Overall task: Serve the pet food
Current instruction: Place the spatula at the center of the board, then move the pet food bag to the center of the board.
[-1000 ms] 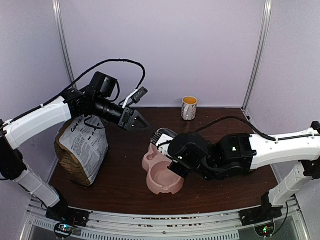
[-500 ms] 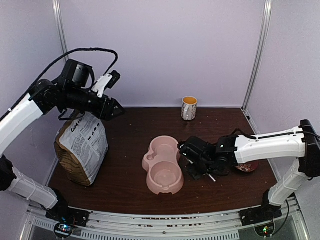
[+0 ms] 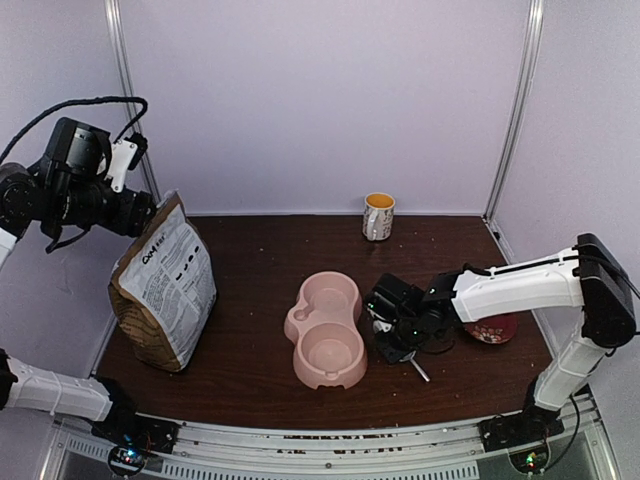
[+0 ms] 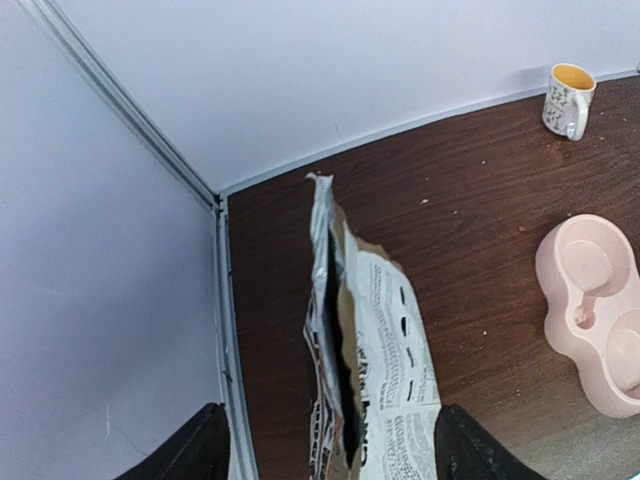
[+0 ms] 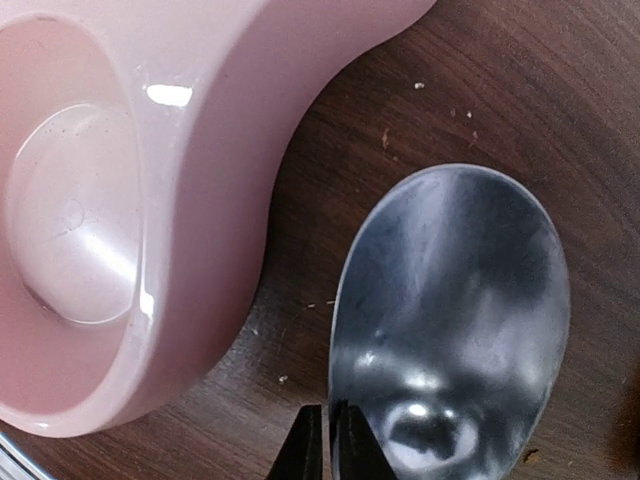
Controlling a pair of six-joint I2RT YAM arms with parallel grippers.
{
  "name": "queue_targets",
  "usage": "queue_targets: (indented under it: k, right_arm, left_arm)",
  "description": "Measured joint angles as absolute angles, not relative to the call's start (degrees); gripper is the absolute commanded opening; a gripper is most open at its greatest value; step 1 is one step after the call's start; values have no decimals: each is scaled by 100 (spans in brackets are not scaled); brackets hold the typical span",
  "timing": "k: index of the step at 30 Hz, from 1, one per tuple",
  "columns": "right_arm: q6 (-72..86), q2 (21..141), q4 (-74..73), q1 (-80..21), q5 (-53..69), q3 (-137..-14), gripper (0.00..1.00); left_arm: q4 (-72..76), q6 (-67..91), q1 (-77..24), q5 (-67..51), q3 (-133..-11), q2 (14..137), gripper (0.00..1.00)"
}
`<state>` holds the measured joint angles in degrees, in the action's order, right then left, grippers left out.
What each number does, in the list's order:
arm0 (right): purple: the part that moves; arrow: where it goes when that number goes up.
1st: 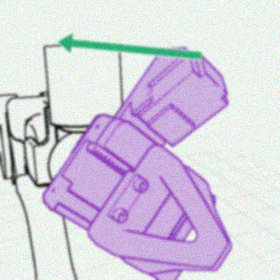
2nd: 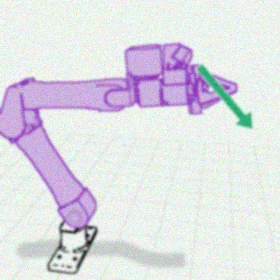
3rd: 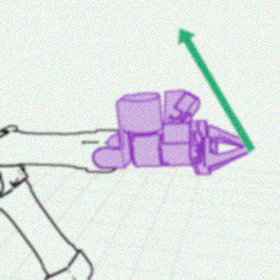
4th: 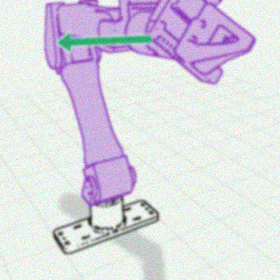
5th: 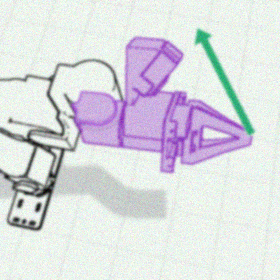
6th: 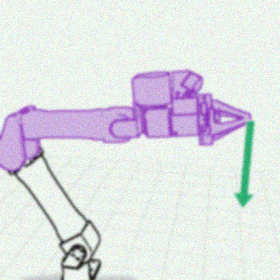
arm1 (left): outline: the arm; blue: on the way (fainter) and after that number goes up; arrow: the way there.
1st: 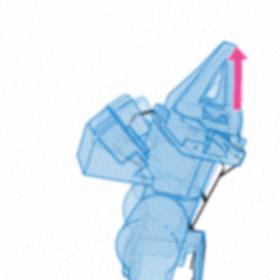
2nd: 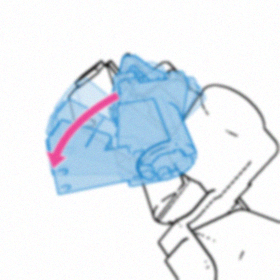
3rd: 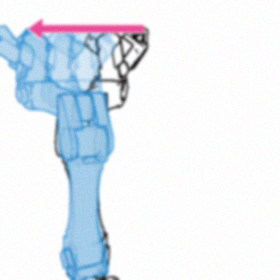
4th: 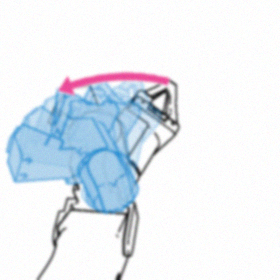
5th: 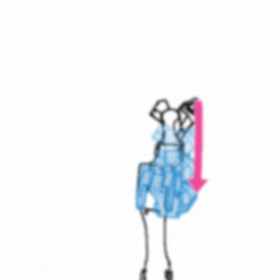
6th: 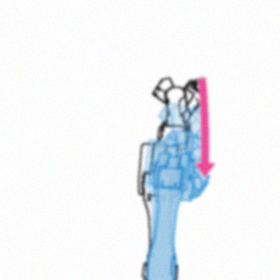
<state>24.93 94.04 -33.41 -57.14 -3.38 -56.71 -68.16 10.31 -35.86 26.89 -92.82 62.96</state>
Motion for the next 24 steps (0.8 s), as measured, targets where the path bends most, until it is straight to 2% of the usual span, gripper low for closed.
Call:
queue_targets:
  k: [4,6,9,13,17,18,22,24]
  right_arm:
    - [2547,9478,-3315,-5708,-239,-5671,25]
    - [2567,9487,-3315,-5708,-217,-5671,39]
    - [2587,9487,-3317,-5708,-202,-5673,53]
    - [2534,9483,-3398,-5708,-222,-5758,67]
    - [2486,9393,-3494,-5708,-305,-6018,75]
    - [2473,9334,-3518,-5708,-331,-6069,76]
    - [2416,9032,-3612,-5708,-478,-6259,77]
    - [2405,8886,-3645,-5708,-523,-6305,77]
  left_arm:
    - [-7249,1116,-3382,2676,-9312,6270,85]
    - [-7483,1170,-3367,2580,-9312,6272,87]
    - [-7728,1299,-3369,2401,-9286,6263,86]
    - [-7905,1435,-3367,2213,-9061,6215,75]
    - [-7988,1514,-3367,2104,-8805,6219,65]
    - [-7992,1527,-3367,2075,-8735,6219,60]
    - [-8031,1647,-3369,2088,-8486,6219,14]
    - [-8044,1647,-3367,2084,-8442,6222,2]
